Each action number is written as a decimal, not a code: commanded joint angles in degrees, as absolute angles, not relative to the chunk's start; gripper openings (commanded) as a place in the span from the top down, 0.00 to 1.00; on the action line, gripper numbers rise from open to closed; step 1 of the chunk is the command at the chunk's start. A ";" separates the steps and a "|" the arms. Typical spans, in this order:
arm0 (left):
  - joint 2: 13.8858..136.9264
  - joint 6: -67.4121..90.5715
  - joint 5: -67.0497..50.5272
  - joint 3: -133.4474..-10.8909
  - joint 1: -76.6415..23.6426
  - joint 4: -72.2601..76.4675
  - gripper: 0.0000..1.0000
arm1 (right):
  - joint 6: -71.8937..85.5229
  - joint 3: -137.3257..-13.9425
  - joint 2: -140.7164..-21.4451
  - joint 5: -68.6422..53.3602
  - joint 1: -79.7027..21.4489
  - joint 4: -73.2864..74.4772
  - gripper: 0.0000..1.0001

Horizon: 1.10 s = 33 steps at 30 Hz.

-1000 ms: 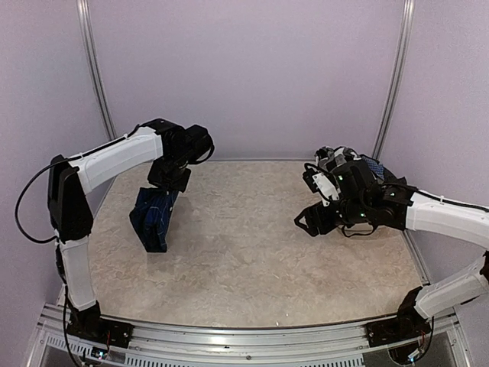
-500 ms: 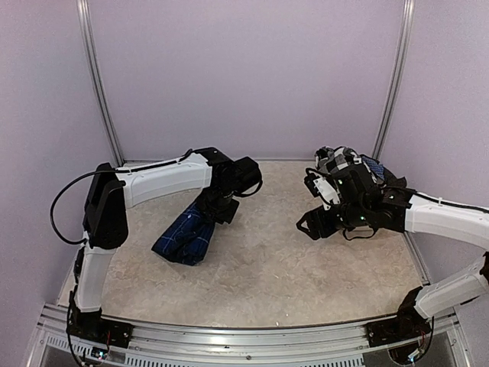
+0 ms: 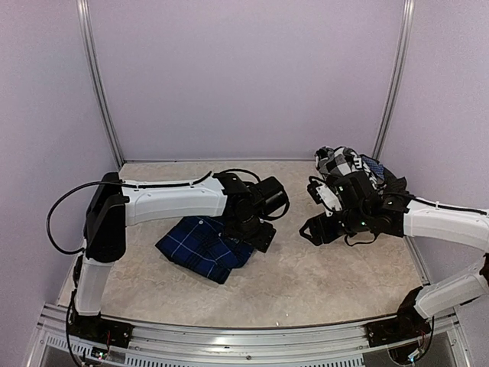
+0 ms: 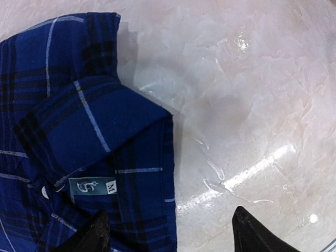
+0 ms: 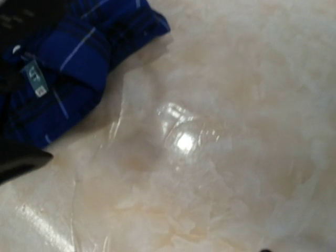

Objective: Fold and stack the long sleeve shirts
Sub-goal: Turn over the square-folded shirt at the center of the board, then rotate the square-folded shirt at the center of the board.

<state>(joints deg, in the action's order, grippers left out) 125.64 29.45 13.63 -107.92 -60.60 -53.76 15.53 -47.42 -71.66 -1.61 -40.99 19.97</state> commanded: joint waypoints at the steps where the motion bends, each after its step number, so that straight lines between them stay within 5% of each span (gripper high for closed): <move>1: 116.50 28.59 14.24 -100.89 -58.60 -47.45 0.21 | 17.99 -44.99 -70.09 -4.85 -40.48 16.56 0.30; 16: 96.39 27.25 0.48 -67.77 -30.46 -24.11 0.10 | 21.87 -45.09 -80.37 -14.46 -43.16 5.98 0.32; 25: 94.09 29.58 -22.06 -52.40 -22.06 -11.21 0.01 | 21.31 -45.97 -81.08 -13.41 -43.28 7.16 0.32; 33: 83.52 35.08 -25.70 -38.44 -23.04 -6.20 0.22 | 21.09 -46.08 -81.28 -13.13 -43.28 7.54 0.32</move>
<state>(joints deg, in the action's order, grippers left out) 90.28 31.44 -21.15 -44.05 -22.17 -10.83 21.10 -44.62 -80.71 -13.45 -42.92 7.79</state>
